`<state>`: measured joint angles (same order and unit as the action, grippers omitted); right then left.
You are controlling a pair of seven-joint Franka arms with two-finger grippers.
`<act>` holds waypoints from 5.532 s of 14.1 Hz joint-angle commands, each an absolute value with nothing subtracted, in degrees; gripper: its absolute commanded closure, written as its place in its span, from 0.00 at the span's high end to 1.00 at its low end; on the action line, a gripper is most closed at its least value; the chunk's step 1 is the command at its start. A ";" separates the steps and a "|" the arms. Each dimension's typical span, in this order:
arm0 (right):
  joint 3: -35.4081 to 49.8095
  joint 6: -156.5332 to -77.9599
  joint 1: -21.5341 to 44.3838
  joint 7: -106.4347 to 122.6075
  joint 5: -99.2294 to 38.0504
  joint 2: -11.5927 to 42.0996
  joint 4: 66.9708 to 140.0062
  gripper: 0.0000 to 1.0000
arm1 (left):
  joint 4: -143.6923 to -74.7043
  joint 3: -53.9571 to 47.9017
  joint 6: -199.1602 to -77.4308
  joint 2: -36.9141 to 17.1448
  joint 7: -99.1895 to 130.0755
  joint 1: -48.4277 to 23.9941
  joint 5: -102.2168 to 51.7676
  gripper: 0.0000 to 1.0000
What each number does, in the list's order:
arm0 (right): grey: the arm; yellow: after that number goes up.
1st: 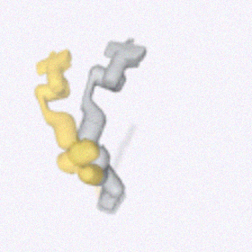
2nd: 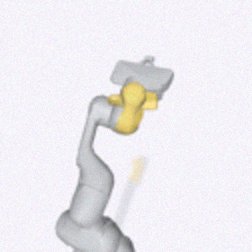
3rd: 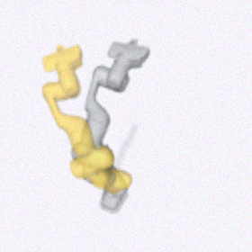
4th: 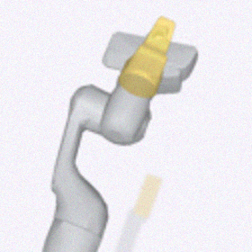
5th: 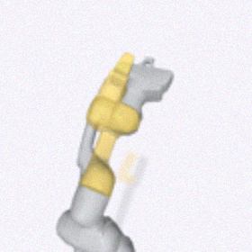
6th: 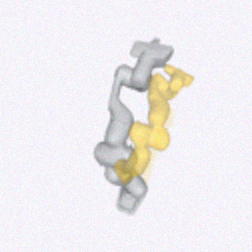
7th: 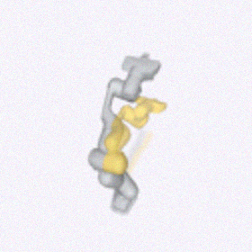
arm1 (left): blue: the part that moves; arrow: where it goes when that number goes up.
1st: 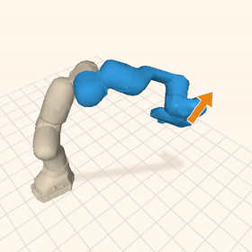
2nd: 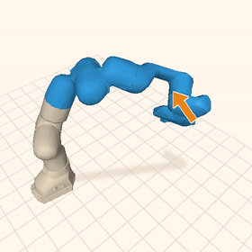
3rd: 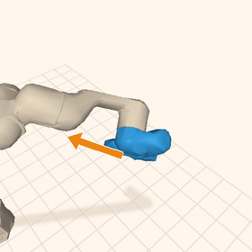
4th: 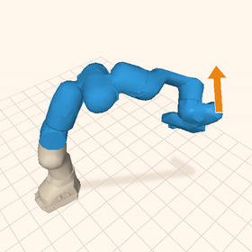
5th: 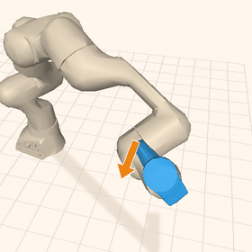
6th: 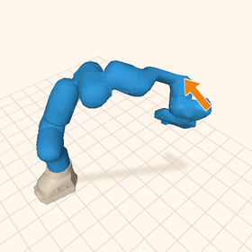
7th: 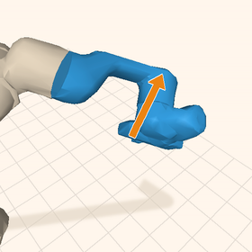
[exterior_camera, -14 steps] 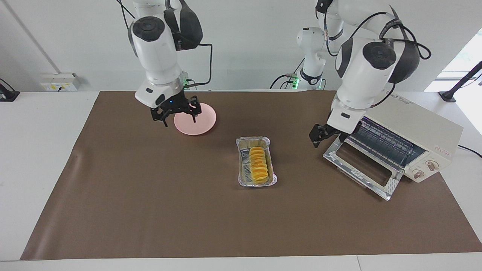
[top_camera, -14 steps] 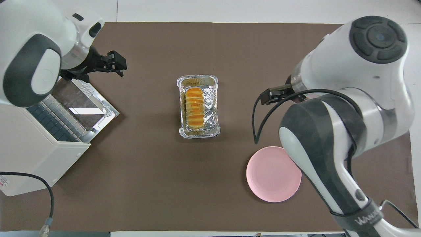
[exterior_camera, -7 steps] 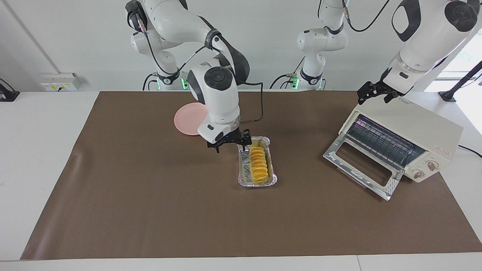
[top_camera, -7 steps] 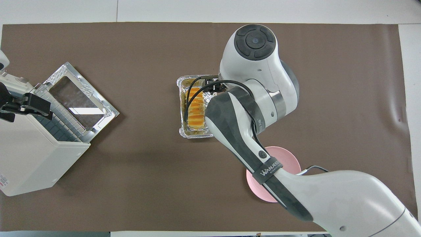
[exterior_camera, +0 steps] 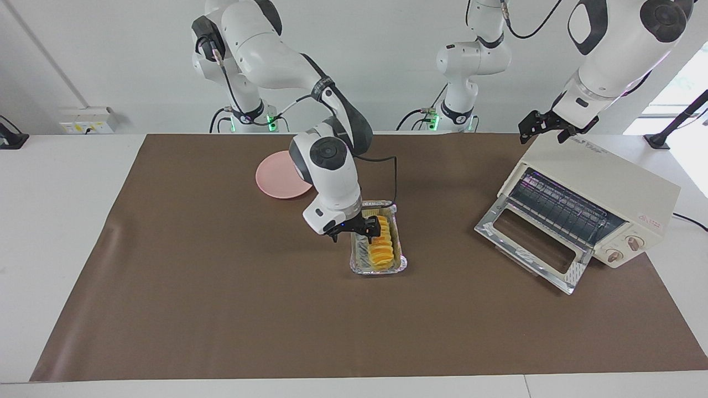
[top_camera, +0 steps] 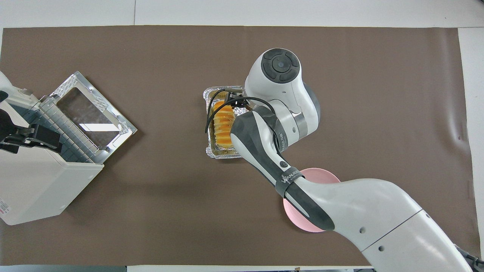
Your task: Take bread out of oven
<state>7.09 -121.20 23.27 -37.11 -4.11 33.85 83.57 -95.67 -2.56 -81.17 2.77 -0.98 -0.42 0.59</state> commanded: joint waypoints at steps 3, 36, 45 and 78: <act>7.21 -125.51 23.20 -41.48 -6.06 30.33 92.80 1.00 | -97.47 -2.64 -84.02 4.22 -2.02 0.09 0.00 1.00; 7.21 -125.41 -1.49 -0.53 -19.60 16.53 114.07 0.00 | -96.33 -2.90 -83.14 4.13 -1.32 -0.09 0.18 1.00; 6.68 -121.39 -0.62 -3.07 -17.15 13.71 110.15 1.00 | -96.33 -2.90 -83.06 4.13 -1.32 0.00 0.18 1.00; 6.77 -120.61 5.89 -16.00 -8.53 17.42 102.84 0.00 | -96.24 -2.11 -83.06 4.13 -1.32 4.66 1.32 1.00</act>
<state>6.47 -126.36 7.30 -15.84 -9.11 20.58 104.81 -95.51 -2.46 -82.67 2.97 -1.32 5.12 0.89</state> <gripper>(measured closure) 0.824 0.000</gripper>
